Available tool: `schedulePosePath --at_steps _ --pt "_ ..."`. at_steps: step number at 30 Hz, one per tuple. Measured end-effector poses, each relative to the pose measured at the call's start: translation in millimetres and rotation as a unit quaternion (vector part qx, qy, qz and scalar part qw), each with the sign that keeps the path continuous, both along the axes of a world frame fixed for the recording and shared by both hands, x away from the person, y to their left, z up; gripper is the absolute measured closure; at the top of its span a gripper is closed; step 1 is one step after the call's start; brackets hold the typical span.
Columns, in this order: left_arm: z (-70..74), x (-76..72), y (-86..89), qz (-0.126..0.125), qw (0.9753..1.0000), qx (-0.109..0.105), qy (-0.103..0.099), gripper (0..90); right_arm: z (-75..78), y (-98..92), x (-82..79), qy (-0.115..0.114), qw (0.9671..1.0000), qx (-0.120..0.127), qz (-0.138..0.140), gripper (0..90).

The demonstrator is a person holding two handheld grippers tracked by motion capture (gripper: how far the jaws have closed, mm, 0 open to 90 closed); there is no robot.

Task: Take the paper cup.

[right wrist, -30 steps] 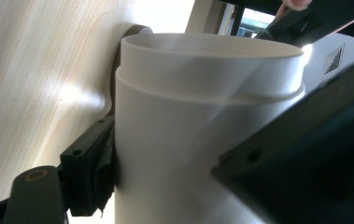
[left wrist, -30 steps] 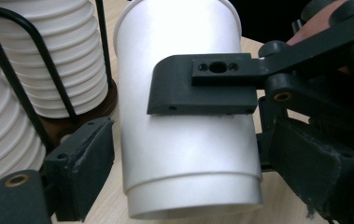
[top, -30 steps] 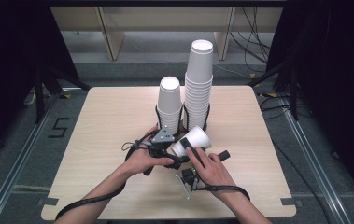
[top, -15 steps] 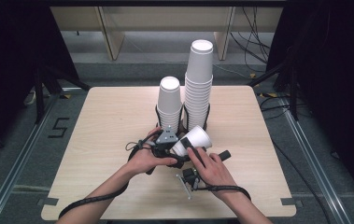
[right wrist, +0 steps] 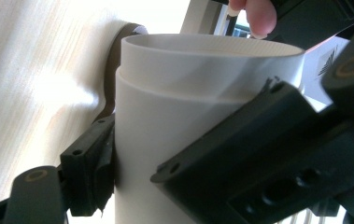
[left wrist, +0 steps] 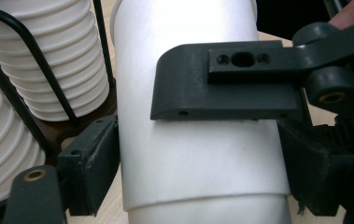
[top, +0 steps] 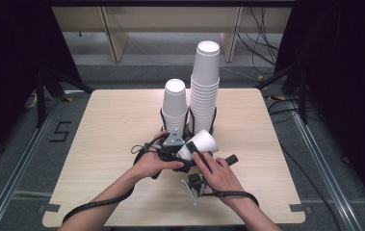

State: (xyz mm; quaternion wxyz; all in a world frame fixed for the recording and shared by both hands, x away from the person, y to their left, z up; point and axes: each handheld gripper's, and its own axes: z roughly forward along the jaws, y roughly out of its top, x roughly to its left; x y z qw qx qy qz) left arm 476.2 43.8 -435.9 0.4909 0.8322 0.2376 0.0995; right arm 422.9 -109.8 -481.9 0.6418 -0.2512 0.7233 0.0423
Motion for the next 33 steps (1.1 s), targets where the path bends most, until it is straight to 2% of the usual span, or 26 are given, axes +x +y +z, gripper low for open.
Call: schedulePosePath --at_steps 3,5,15,22,25,30,33 --pt "0.7 -0.9 0.3 0.001 1.0 0.002 -0.008 20.0 0.0 -0.3 -0.2 0.0 1.0 0.002 0.001 20.5" --pt "1.2 -0.7 0.8 -0.001 1.0 0.005 -0.006 20.3 1.1 -0.1 -0.1 -0.003 1.0 -0.005 0.004 20.4" --pt "1.7 -1.0 3.5 0.0 1.0 0.007 -0.007 21.1 -0.1 1.3 0.2 -0.005 1.0 0.001 0.007 20.0" --pt "1.7 -1.1 4.3 0.001 1.0 0.007 -0.003 21.3 0.3 1.5 0.5 -0.005 0.9999 -0.007 0.01 19.9" --pt "1.4 -1.3 3.6 0.003 1.0 0.006 -0.005 21.4 1.0 1.7 1.0 -0.006 0.9998 -0.015 0.015 19.9" --pt "1.1 -2.0 2.9 0.002 0.9999 0.009 -0.005 21.7 -0.3 1.1 0.6 -0.005 0.9998 -0.009 0.014 19.6" --pt "0.7 -1.7 3.5 0.0 0.9999 0.008 -0.009 21.9 -0.4 0.7 0.2 -0.004 0.9998 -0.013 0.012 19.5"
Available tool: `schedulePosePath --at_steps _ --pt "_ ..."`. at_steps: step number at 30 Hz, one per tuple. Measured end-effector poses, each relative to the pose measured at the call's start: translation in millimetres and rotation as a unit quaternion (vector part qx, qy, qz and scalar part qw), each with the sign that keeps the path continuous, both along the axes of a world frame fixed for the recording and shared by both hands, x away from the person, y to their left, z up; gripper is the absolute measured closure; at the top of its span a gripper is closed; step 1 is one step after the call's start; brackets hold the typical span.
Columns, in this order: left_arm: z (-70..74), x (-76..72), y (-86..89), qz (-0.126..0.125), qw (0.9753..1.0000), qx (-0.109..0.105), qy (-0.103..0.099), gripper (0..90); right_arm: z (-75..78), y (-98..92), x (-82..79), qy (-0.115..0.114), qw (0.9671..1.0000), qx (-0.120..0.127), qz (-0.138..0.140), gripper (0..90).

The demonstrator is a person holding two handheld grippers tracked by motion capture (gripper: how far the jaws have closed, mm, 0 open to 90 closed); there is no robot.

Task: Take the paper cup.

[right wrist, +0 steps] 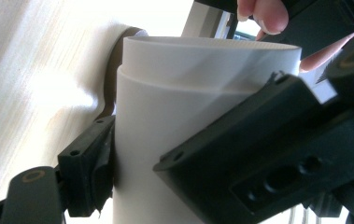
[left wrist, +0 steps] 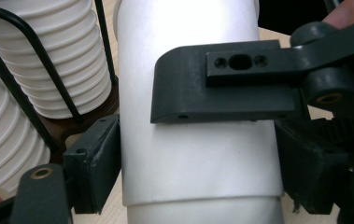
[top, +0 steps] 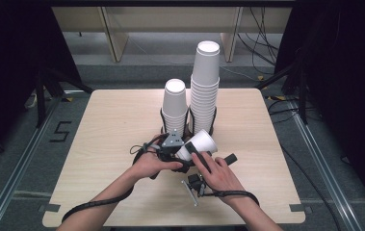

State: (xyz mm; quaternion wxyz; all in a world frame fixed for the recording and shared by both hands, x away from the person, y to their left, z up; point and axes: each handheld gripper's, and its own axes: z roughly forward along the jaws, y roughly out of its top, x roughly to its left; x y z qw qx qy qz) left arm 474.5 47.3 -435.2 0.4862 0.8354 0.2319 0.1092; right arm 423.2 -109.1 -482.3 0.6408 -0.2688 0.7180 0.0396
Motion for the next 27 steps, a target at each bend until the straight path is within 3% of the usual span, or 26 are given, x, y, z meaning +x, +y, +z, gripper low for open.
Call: schedulePosePath --at_steps 4,6,9,27 --pt "1.0 -0.1 0.7 0.0 1.0 -0.001 0.002 22.1 1.2 0.1 1.1 -0.007 0.9999 -0.006 0.004 19.2" --pt "1.0 -0.3 0.4 0.002 1.0 -0.002 -0.001 22.2 -0.5 -0.2 0.9 -0.002 1.0 0.006 -0.001 18.9" --pt "1.4 -0.8 0.6 0.002 1.0 -0.001 -0.004 22.3 3.3 0.4 1.7 -0.009 0.9996 -0.026 0.003 18.4" --pt "1.0 -2.0 -0.7 0.003 0.9999 -0.007 -0.013 22.7 4.6 -0.1 2.9 -0.012 0.9997 -0.02 0.0 7.9"
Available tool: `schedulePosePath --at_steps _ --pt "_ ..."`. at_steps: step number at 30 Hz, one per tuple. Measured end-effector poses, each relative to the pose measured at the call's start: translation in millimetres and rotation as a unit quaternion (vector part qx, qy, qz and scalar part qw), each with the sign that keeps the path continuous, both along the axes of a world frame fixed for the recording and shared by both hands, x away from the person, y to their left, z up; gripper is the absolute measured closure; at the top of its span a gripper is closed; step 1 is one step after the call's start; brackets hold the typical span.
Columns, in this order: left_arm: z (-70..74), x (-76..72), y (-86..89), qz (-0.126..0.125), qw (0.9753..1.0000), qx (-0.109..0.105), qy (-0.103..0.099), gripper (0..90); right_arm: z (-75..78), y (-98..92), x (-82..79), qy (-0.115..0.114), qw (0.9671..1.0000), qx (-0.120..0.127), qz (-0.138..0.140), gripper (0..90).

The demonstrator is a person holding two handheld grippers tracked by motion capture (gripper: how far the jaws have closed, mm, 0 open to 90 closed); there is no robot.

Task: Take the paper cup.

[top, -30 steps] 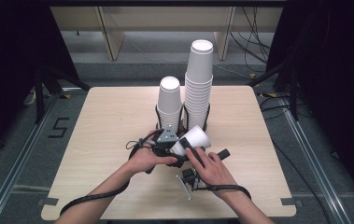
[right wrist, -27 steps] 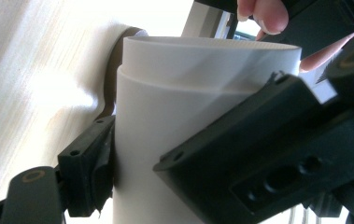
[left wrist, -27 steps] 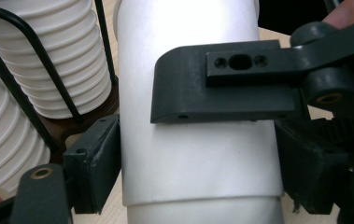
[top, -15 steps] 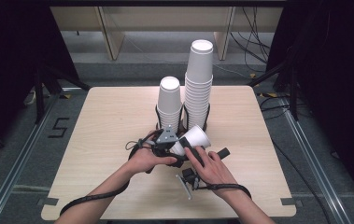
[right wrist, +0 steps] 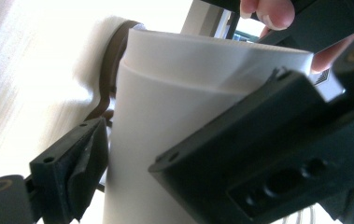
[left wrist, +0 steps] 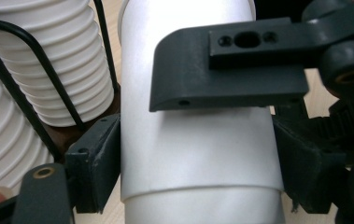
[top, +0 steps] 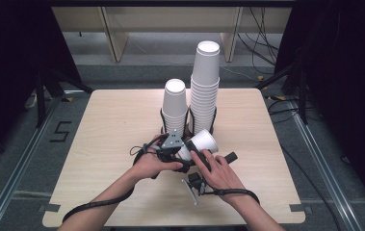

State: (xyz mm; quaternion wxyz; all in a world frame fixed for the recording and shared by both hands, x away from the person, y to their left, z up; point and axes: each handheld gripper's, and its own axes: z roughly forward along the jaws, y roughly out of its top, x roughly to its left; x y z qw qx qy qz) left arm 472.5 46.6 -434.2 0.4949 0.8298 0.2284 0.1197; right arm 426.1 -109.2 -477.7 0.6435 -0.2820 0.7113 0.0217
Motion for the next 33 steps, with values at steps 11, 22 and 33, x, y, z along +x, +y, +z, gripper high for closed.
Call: schedulePosePath --at_steps 11,22,33 --pt "0.2 2.3 4.5 0.007 1.0 0.0 0.0 22.6 -3.5 -2.4 -3.2 0.007 0.9996 0.026 -0.001 4.7" --pt "-0.3 4.0 8.7 0.015 0.9999 -0.003 0.0 22.5 1.5 -11.3 -12.8 0.003 0.999 0.045 0.002 4.8" --pt "0.5 6.2 13.7 0.022 0.9998 0.001 0.001 22.5 6.0 -27.0 -17.5 0.041 0.9889 0.141 -0.021 5.2"
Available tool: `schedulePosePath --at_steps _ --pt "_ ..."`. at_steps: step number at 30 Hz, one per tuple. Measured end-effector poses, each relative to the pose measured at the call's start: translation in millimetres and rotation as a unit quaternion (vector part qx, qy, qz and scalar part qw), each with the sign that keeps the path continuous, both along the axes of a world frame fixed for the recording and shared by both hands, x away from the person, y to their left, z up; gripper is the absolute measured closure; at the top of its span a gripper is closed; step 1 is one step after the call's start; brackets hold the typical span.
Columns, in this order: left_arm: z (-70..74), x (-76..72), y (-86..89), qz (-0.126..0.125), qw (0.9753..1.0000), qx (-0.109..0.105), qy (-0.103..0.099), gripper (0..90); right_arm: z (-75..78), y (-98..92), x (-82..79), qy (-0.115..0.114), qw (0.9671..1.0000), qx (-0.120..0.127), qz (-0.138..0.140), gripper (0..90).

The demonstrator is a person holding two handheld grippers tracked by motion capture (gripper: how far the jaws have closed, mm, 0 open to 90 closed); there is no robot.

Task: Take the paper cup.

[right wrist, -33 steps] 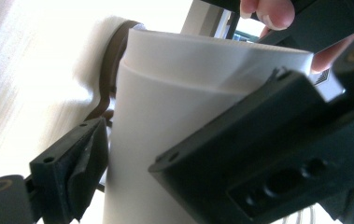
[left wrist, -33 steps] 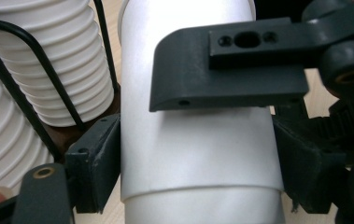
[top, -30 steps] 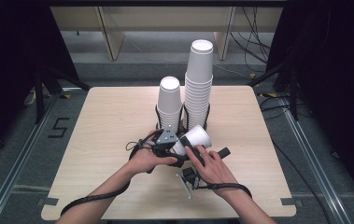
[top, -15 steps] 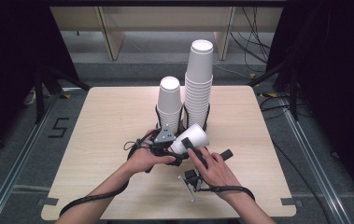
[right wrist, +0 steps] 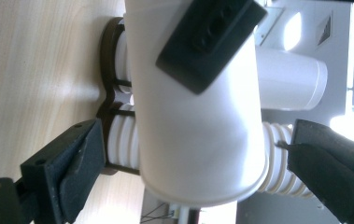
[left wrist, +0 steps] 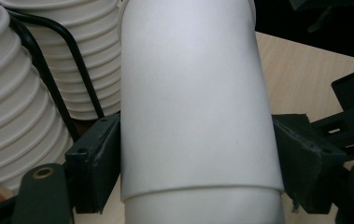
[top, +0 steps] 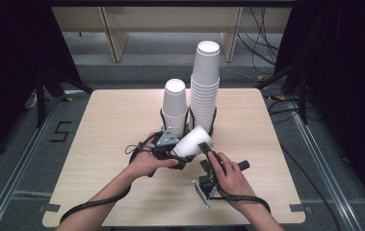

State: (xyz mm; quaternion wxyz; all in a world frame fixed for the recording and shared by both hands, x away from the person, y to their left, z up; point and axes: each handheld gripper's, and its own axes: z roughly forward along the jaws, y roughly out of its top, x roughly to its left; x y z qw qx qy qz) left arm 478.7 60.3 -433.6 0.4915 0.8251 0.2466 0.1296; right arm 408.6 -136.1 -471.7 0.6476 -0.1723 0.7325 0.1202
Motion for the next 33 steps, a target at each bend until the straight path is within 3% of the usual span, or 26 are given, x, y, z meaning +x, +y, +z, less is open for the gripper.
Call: schedulePosePath --at_steps 4,5,6,8,9,11,13,16,20,21,22,25,26,30,31,33 --pt "-1.5 1.1 1.4 0.002 1.0 0.002 0.001 22.5 4.9 -4.7 -1.0 0.008 0.9999 -0.014 -0.002 5.1" --pt "-2.2 1.1 1.4 0.004 1.0 -0.001 -0.002 22.5 4.3 -3.2 -0.7 0.007 0.9997 0.023 0.003 5.1" --pt "-2.5 1.2 1.7 0.003 1.0 -0.001 -0.002 22.5 3.1 -4.5 0.7 0.013 0.9991 0.039 0.008 5.0" --pt "-2.5 1.0 2.3 0.003 1.0 -0.001 -0.004 22.5 6.7 -6.4 -0.1 0.027 0.9979 0.059 -0.008 5.0" --pt "-2.7 0.7 2.4 0.004 1.0 -0.003 -0.003 22.4 12.4 -8.5 -0.2 0.028 0.9986 0.044 -0.014 5.0" --pt "-3.8 0.2 2.4 0.009 0.9999 -0.009 -0.003 22.4 14.6 -11.5 1.1 0.04 0.9964 0.071 -0.024 5.1" --pt "-5.1 0.6 2.8 0.01 0.9999 -0.012 -0.005 22.4 15.7 -14.7 1.7 0.053 0.9921 0.107 -0.038 5.1" --pt "-5.1 1.4 4.3 0.011 0.9999 -0.007 -0.004 22.3 16.3 -16.7 2.8 0.053 0.9924 0.104 -0.04 5.1" --pt "-5.9 1.5 4.7 0.017 0.9996 -0.021 -0.007 22.3 16.7 -17.1 4.1 0.048 0.9917 0.111 -0.044 5.4" --pt "-6.5 1.4 4.7 0.017 0.9995 -0.024 -0.009 22.3 15.7 -16.3 4.9 0.049 0.9904 0.123 -0.04 5.6" --pt "-6.8 1.2 4.6 0.018 0.9995 -0.025 -0.009 22.3 12.8 -15.8 4.1 0.071 0.9835 0.159 -0.048 5.7" --pt "-7.3 0.2 4.9 0.02 0.9995 -0.019 -0.011 22.3 14.4 -18.1 6.7 0.082 0.9786 0.182 -0.048 6.0" --pt "-7.6 0.2 5.0 0.021 0.9995 -0.019 -0.011 22.3 14.1 -18.6 6.5 0.092 0.9743 0.198 -0.055 6.1" --pt "-9.0 0.9 5.4 0.025 0.9993 -0.026 -0.013 22.2 16.1 -21.5 7.9 0.107 0.9641 0.234 -0.064 6.4" --pt "-8.9 0.9 5.6 0.027 0.9992 -0.026 -0.014 22.2 14.3 -21.4 6.1 0.127 0.9533 0.263 -0.077 6.4" --pt "-8.3 1.5 6.5 0.025 0.9992 -0.027 -0.013 22.2 15.1 -22.3 6.7 0.132 0.9474 0.28 -0.081 6.5"
